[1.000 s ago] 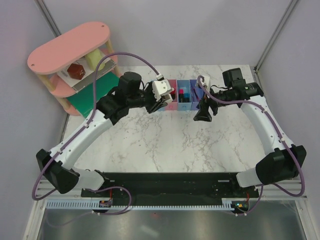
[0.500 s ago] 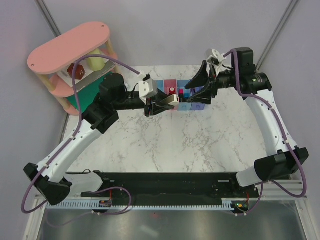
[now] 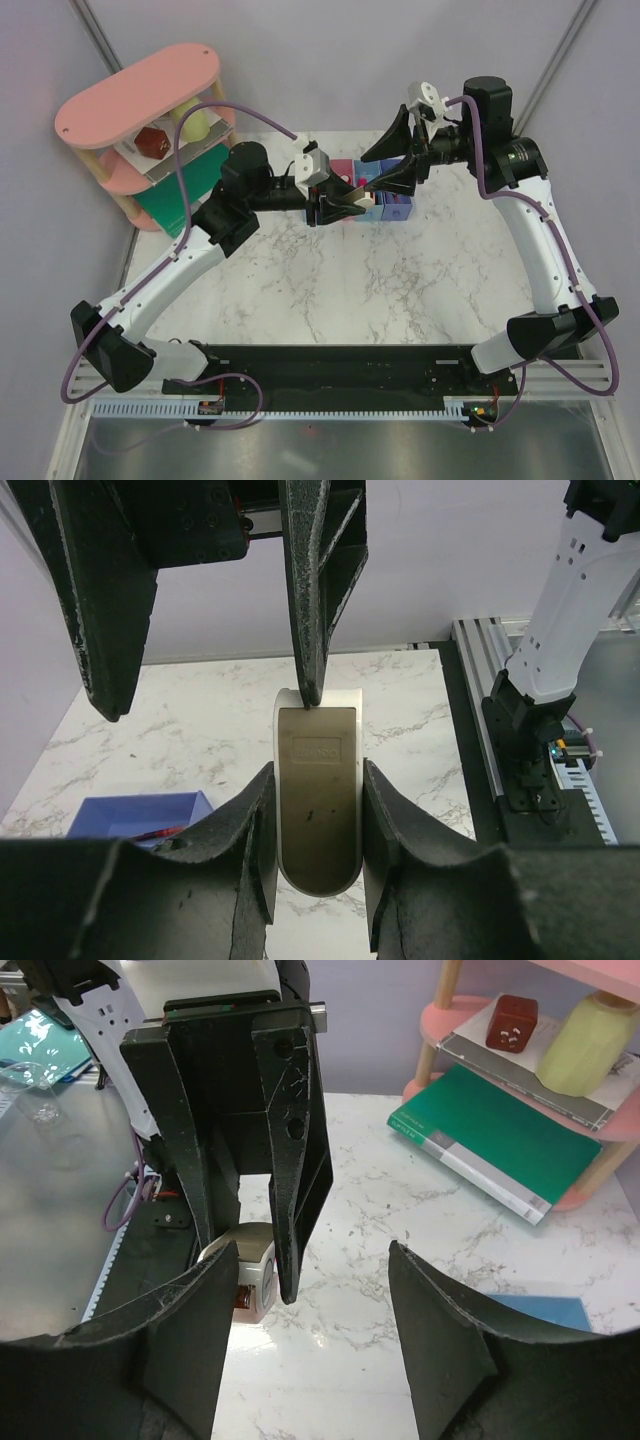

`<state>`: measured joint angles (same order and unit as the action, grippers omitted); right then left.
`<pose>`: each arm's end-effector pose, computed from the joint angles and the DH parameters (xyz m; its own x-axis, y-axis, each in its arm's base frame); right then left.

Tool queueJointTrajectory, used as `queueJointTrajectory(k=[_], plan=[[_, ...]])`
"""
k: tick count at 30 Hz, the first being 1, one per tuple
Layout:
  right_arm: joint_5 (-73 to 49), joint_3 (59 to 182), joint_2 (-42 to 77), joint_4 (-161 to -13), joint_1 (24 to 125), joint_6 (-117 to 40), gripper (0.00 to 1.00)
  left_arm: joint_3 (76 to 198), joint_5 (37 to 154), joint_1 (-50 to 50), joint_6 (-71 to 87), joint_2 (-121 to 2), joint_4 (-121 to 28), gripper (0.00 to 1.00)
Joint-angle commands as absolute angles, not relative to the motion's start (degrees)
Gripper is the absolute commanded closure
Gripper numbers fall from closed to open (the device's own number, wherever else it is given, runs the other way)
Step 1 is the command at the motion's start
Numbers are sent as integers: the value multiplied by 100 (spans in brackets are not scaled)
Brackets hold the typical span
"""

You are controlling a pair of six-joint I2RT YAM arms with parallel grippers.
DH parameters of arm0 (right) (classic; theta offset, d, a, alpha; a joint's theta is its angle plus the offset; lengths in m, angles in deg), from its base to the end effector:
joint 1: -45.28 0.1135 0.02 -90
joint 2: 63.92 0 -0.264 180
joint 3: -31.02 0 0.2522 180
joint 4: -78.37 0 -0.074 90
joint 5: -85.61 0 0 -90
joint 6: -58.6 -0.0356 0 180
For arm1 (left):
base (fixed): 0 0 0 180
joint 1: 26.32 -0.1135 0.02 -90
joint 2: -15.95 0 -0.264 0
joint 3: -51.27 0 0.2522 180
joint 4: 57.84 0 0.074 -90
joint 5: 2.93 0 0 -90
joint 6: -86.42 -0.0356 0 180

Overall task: Sort the stationery into containers
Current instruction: Pick up the stapler from the center of the board.

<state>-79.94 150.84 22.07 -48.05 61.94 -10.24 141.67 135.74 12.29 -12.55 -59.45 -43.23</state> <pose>0.2670 0.1159 0.4893 0.0391 -0.0823 -0.9958 -0.9978 -0.0557 -0.0346 0.2135 -0.2047 0.4349 0.1610 0.0032 -0.9870 0.9858 0.0475 0.1610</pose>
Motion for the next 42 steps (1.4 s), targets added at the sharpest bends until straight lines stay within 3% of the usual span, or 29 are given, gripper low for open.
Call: queueJointTrajectory(k=[1,20,42], plan=[[-7646,15042,2133,-4910,6233,-943,31,14554,13709,1253,-1043,-5885,-5023,98],[-7813,15332,1887,-4471,6013,-1057,28,14862,12997,1095,-1500,-5849,-4865,98],[-8103,15464,1975,-4453,6066,-1101,29,15108,13278,1095,-1342,-6219,-4926,98]])
